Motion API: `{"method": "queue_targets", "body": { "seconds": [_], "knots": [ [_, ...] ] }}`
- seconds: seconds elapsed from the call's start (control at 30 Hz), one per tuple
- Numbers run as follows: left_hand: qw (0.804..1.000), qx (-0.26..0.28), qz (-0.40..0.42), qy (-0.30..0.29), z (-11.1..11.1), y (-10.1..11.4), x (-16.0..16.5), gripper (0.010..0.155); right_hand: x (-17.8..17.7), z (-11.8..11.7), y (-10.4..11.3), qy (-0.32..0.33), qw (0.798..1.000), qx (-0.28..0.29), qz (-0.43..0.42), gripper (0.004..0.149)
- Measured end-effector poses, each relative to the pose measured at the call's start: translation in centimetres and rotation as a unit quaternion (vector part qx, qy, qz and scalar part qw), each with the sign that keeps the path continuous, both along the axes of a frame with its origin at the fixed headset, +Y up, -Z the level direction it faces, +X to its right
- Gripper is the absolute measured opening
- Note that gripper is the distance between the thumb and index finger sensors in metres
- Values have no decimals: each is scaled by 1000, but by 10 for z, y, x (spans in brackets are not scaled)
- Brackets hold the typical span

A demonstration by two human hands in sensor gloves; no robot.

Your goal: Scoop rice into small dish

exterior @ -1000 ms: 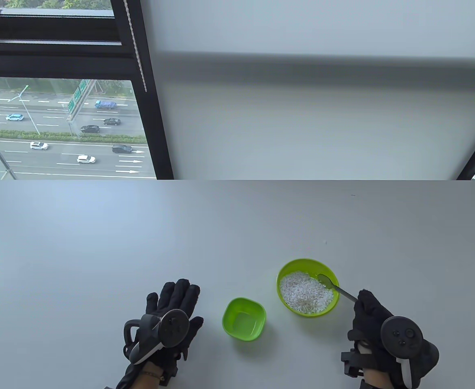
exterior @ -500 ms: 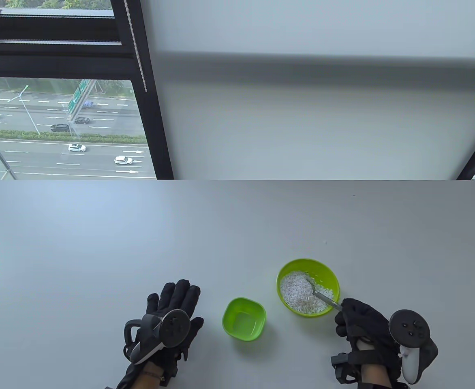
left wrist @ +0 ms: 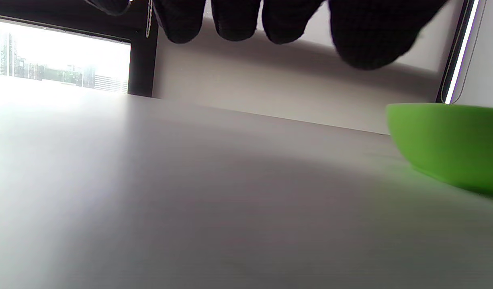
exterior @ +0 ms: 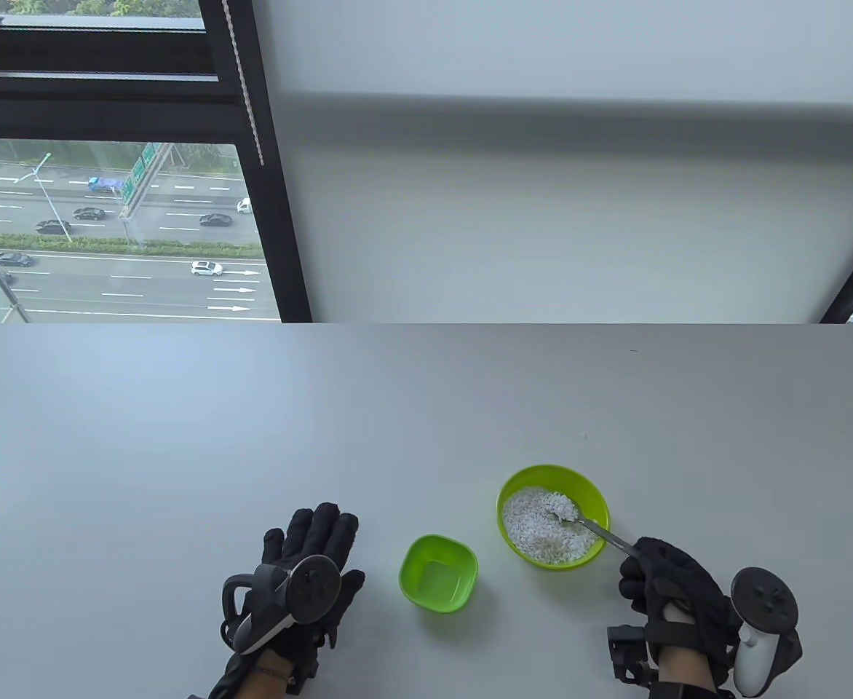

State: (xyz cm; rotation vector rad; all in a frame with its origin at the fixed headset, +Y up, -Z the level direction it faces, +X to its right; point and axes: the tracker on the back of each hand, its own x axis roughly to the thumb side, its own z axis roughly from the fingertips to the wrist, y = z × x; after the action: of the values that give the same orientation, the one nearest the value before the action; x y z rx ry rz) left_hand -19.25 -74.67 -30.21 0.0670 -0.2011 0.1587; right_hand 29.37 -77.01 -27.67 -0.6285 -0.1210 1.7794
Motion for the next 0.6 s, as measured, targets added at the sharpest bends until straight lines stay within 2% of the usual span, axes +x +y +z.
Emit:
{"method": "queue_targets", "body": {
  "seconds": [0.27,0.6],
  "knots": [
    [1000,-2,0,0,0,0,0,76,0,0,-2,13,999,3,-31,44],
    [1000,-5,-2,-1,0,-1,0,76,-8,0,7,48,998,28,-42,44]
  ]
}}
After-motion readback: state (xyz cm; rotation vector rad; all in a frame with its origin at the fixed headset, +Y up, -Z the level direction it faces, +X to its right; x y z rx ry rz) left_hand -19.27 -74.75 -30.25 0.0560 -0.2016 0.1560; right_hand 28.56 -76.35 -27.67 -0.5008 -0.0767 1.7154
